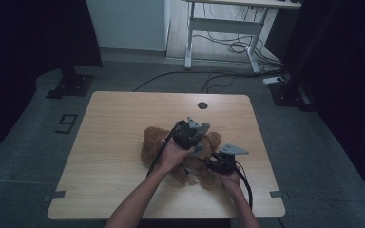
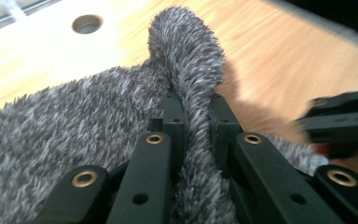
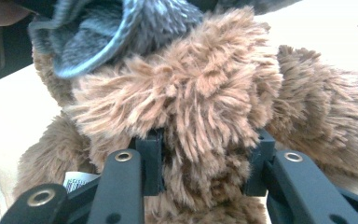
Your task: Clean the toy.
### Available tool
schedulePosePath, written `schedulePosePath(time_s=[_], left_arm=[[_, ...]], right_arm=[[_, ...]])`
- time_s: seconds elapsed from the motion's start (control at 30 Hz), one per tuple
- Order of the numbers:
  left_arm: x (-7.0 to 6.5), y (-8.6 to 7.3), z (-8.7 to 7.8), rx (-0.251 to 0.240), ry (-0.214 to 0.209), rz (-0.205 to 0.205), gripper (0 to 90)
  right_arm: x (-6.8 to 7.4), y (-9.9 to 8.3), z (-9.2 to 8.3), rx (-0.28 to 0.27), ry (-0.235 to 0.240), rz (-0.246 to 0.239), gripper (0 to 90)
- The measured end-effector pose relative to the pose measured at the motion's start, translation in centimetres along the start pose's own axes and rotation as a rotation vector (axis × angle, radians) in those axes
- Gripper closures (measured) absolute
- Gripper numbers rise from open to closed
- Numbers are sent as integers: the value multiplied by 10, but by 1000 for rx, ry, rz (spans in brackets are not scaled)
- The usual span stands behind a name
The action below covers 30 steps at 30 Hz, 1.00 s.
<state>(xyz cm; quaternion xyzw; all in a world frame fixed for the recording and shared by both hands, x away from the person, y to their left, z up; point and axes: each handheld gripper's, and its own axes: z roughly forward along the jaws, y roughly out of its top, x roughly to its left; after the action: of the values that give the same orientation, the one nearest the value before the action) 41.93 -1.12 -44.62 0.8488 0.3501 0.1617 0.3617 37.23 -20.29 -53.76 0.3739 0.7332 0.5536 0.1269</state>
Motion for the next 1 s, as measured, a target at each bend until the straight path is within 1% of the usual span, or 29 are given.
schedulePosePath(time_s=[0.03,0.1,0.13,0.17,0.2,0.23,0.27,0.3,0.33,0.37,0.4,0.43,0.47,0.5,0.53,0.57,0.6,0.63,0.67,0.7,0.73,0.77,0.87,0.93,1.0], left_arm=[[5,-1,-1,10,16,-3,805],[10,-3,-3,20,42,2,805],[10,-3,-3,20,42,2,805],[16,-6,-6,30,59,-3,805],[16,-6,-6,30,59,-3,805],[27,-11,-12,35,74,-17,805],[27,-11,-12,35,74,-17,805],[38,-18,-20,35,82,-39,804],[38,-18,-20,35,82,-39,804],[48,-27,-29,35,91,-51,804],[48,-27,-29,35,91,-51,804],[57,-35,-40,24,99,-63,804],[57,-35,-40,24,99,-63,804],[63,-40,-48,12,108,-76,804],[67,-42,-52,7,121,-78,803],[78,-50,-63,4,163,-88,804],[78,-50,-63,4,163,-88,804],[91,-61,-69,13,185,-111,804],[91,-61,-69,13,185,-111,804],[101,-75,-72,31,207,-131,804],[101,-75,-72,31,207,-131,804],[110,-91,-71,43,203,-172,805],[117,-114,-65,51,164,-240,806],[118,-125,-61,53,141,-259,806],[119,-127,-61,49,133,-266,806]], right_arm=[[0,0,0,-1,3,4,599],[-1,0,0,-2,4,3,599],[-1,0,0,-2,4,3,599],[-1,0,0,-2,4,3,599],[-1,0,0,-2,4,3,599],[-1,-1,0,-2,4,2,599],[-1,-1,0,-3,4,2,599],[-1,-1,0,-3,5,3,599],[-1,-1,0,-3,5,3,599],[-2,-1,0,-2,7,3,600],[-2,-1,0,-2,8,4,600],[-2,-1,0,-1,8,3,600],[-2,-1,0,-1,8,3,600],[-2,-1,0,-3,7,3,601],[-1,-1,0,-4,7,1,600],[-1,-1,0,-3,6,6,600],[-1,-1,0,-4,6,7,600],[-1,-1,0,-5,6,8,600],[-1,-1,0,-6,6,9,600],[-1,-1,0,-7,6,10,600],[-1,-1,0,-7,6,10,600],[-1,-1,1,-8,7,11,600],[-2,-1,1,-9,9,17,600],[-3,-2,1,-11,10,23,601],[-3,-2,1,-11,10,25,601]])
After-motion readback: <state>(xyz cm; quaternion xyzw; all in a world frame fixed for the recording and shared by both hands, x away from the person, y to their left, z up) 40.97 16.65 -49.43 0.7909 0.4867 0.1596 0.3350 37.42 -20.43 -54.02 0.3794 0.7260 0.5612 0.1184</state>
